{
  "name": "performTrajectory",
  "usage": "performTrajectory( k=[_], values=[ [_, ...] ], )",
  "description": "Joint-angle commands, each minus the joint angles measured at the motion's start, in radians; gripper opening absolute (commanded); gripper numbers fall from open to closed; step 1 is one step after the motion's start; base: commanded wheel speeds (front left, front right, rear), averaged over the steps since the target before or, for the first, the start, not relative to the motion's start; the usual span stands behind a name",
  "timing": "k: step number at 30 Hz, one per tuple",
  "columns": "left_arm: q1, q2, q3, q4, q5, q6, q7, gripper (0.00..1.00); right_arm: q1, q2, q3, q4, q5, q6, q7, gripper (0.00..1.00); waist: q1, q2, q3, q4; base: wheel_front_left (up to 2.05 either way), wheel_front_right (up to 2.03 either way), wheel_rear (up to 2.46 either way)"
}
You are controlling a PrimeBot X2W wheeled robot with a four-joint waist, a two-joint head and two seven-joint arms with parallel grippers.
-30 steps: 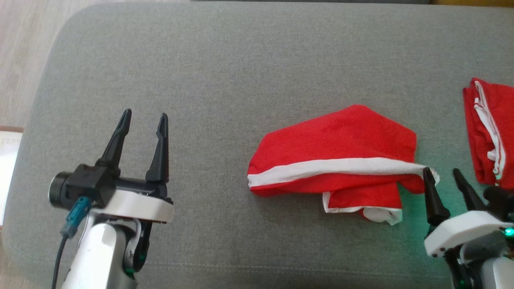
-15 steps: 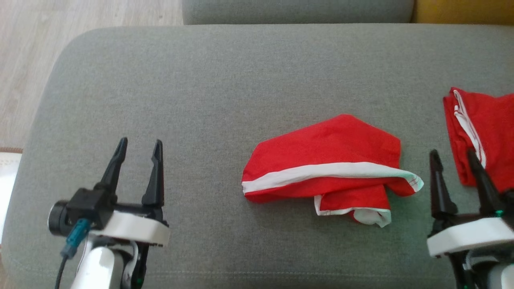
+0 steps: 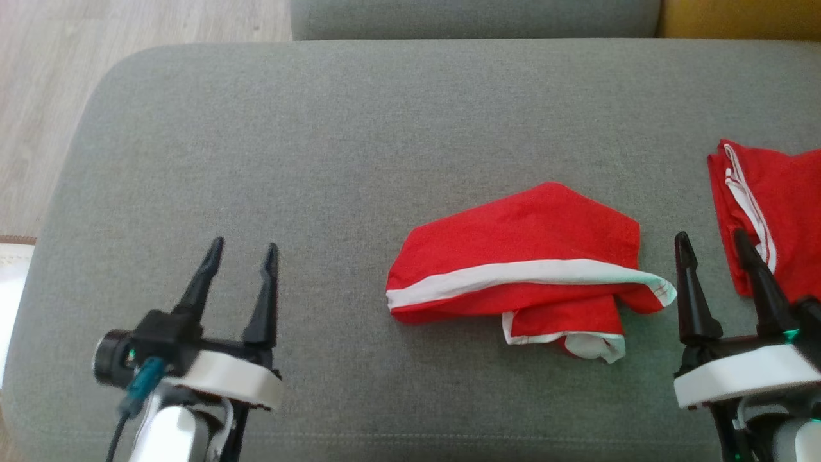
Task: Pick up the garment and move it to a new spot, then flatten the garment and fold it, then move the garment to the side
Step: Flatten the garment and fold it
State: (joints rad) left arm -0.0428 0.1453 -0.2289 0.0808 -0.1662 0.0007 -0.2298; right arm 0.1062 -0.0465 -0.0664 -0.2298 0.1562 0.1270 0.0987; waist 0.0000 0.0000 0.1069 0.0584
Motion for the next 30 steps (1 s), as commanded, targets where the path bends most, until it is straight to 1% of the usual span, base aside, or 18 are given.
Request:
performTrajectory(
  k=[1, 3, 7, 10, 15, 24, 25, 26, 27, 30],
  values=[
    [-0.041, 0.015, 0.017, -0.035, 0.010, -0.006, 0.010, 1.00, -0.040, -0.007, 0.027, -0.040, 0.002, 0.004, 0.002, 1.00, 0.0000, 0.0000, 0.003, -0.001, 0.00, 0.00, 0.00],
    [-0.050, 0.013, -0.019, -0.035, 0.018, -0.028, 0.042, 1.00, -0.042, -0.006, 0.029, -0.040, 0.004, 0.004, 0.002, 1.00, 0.0000, 0.0000, 0.011, -0.002, 0.00, 0.00, 0.00],
    [-0.068, -0.001, -0.117, -0.007, 0.011, -0.085, 0.141, 1.00, -0.052, -0.005, 0.038, -0.036, 0.009, 0.004, 0.003, 1.00, 0.0000, 0.0000, 0.037, -0.013, 0.00, 0.00, 0.00],
    [-0.086, -0.005, -0.167, 0.035, -0.004, -0.105, 0.206, 1.00, -0.062, -0.005, 0.046, -0.029, 0.014, 0.004, 0.000, 1.00, 0.0000, 0.0000, 0.058, -0.026, 0.00, 0.00, 0.00],
    [-0.128, -0.003, -0.202, 0.099, -0.039, -0.119, 0.232, 1.00, -0.074, -0.004, 0.049, -0.018, 0.019, 0.004, -0.002, 1.00, 0.0000, 0.0000, 0.088, -0.051, 0.00, 0.00, 0.00],
    [-0.187, 0.013, -0.245, 0.171, -0.079, -0.127, 0.255, 1.00, -0.086, -0.004, 0.042, -0.007, 0.035, 0.004, -0.011, 1.00, 0.0000, 0.0000, 0.117, -0.076, 0.00, 0.00, 0.00],
    [-0.192, 0.014, -0.248, 0.178, -0.085, -0.128, 0.255, 0.62, -0.086, -0.004, 0.040, -0.006, 0.038, 0.004, -0.012, 1.00, 0.0000, 0.0000, 0.120, -0.078, 0.00, 0.00, 0.00],
    [-0.197, 0.017, -0.251, 0.184, -0.087, -0.128, 0.252, 0.18, -0.086, -0.004, 0.036, -0.003, 0.038, 0.004, -0.011, 1.00, 0.0000, 0.0000, 0.122, -0.080, 0.00, 0.00, 0.00],
    [-0.202, 0.019, -0.253, 0.188, -0.088, -0.128, 0.248, 0.00, -0.085, -0.004, 0.031, 0.001, 0.041, 0.004, -0.007, 1.00, 0.0000, 0.0000, 0.123, -0.081, 0.00, 0.00, 0.00],
    [-0.211, 0.025, -0.257, 0.201, -0.095, -0.129, 0.242, 0.00, -0.073, -0.004, 0.013, 0.025, 0.039, 0.004, 0.020, 1.00, 0.0000, 0.0000, 0.127, -0.081, 0.00, 0.00, 0.00]
  ],
)
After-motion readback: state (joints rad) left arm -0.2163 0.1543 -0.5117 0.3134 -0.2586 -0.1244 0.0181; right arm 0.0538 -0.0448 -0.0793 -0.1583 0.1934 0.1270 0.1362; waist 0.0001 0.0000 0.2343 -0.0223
